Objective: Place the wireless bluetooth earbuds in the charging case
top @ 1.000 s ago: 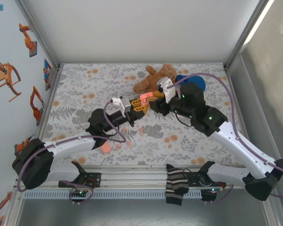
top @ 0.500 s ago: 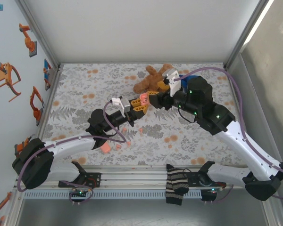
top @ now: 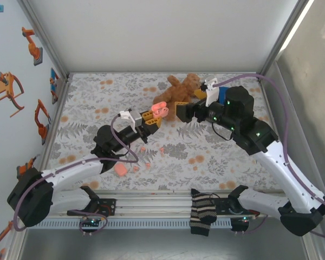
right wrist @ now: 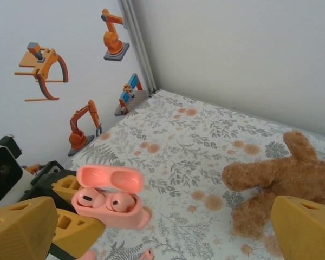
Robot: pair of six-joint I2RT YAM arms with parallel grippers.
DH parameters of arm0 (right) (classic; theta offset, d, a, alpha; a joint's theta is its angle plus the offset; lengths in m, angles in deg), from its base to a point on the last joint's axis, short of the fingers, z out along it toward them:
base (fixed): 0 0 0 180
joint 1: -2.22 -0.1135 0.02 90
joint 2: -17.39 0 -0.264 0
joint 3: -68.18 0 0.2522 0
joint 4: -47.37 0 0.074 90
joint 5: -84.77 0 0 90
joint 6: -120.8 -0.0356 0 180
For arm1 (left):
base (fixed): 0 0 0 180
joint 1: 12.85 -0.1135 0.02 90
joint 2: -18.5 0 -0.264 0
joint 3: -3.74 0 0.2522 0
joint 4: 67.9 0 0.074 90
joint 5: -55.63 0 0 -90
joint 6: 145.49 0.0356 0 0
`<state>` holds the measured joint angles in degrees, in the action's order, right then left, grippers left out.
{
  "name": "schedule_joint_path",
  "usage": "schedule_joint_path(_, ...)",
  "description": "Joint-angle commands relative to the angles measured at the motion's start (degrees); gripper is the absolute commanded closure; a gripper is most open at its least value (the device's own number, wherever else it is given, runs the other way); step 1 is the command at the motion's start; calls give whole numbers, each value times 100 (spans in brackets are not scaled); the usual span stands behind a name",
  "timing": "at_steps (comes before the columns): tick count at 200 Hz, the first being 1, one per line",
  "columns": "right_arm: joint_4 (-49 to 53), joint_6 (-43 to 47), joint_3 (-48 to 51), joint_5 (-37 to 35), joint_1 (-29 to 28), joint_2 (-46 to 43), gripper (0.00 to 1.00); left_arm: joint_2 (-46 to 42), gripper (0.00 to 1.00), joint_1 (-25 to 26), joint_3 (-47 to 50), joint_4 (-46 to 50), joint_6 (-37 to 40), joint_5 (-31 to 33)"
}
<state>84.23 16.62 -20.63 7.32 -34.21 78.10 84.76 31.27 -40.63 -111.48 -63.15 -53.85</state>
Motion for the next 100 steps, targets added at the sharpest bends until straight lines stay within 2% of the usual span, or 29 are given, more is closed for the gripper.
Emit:
schedule_joint_path(1,-187,-527,193,870,221,6,0,-337,100,-175,125,139,-157,-191)
schedule_joint_path(59,-1222,-1251,355,2576,294,597,1,-922,100,-601,358,192,-239,-705)
schedule_joint_path(100,-1842,-1685,293,3118,217,1048,1,-882,100,-894,289,-14,-506,-1302)
